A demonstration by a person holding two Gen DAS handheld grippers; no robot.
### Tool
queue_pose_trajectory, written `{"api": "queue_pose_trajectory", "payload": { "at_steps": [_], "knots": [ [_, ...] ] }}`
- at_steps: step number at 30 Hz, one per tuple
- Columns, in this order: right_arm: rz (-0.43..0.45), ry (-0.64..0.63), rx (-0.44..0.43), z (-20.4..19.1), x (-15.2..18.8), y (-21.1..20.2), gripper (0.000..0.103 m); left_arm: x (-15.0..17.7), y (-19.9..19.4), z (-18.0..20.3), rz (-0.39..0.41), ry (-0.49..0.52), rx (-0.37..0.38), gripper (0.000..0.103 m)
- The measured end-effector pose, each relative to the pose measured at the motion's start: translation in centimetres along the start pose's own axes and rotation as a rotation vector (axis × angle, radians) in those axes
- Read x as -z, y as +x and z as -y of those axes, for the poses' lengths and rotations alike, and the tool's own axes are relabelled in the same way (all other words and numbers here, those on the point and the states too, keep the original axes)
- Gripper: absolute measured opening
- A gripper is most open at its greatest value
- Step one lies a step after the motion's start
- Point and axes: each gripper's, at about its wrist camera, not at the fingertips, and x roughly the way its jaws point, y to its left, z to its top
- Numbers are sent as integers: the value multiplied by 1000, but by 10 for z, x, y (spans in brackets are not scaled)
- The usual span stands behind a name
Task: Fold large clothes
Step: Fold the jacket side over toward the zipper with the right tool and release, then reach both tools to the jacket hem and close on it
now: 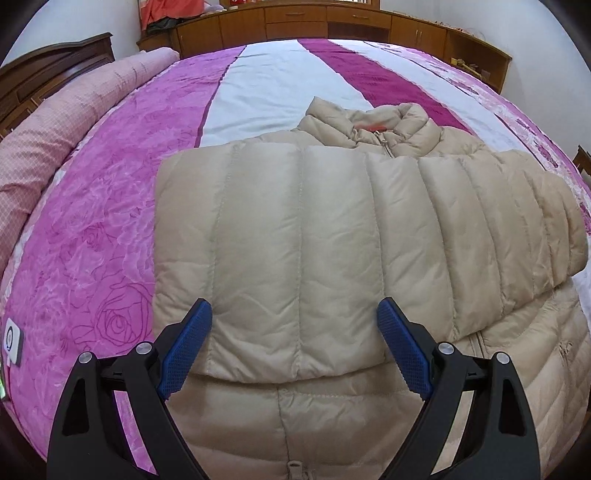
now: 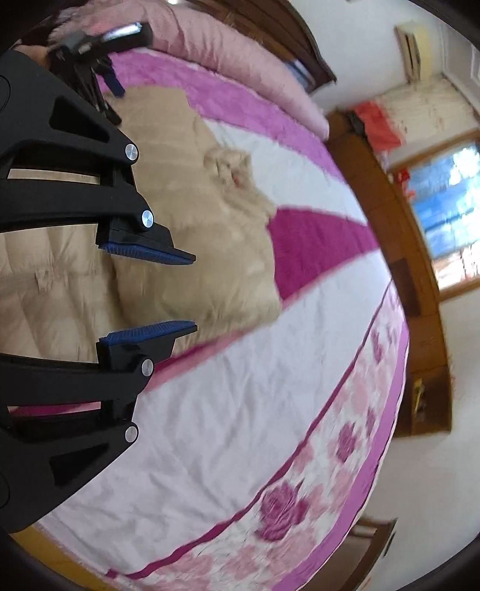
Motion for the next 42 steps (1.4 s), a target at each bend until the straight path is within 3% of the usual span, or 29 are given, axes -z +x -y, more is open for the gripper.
{"api": "queue_pose_trajectory", "payload": {
  "at_steps": [3, 7, 12, 13, 16, 17, 22, 28, 42],
  "knots": [
    [-74, -59, -22, -12, 4, 29, 32, 0, 3, 2, 0, 4, -10, 88],
    [-152, -47, 51, -3, 9, 79, 32, -1, 9, 2, -1, 3, -21, 88],
    [-159, -83, 70, 1, 11, 101, 31, -3, 10, 4, 3, 6, -19, 88],
    [-160, -83, 65, 1, 10, 99, 34, -3, 7, 4, 4, 5, -19, 88],
    [-130, -86, 17, 0, 10, 80, 61, 1, -6, -1, 18, 1, -11, 88],
    [-113, -105, 15, 0, 13, 68, 63, 4, -12, -4, 22, -1, -9, 88],
    [-109, -166, 13, 8, 33, 28, 70, 27, -41, -22, 19, -23, -2, 88],
    [-152, -194, 40, 31, 81, -13, 74, 72, -70, -47, -18, -77, 2, 88],
    [-224, -166, 81, 78, 151, -49, 77, 158, -91, -65, -110, -127, 21, 88]
  ]
}}
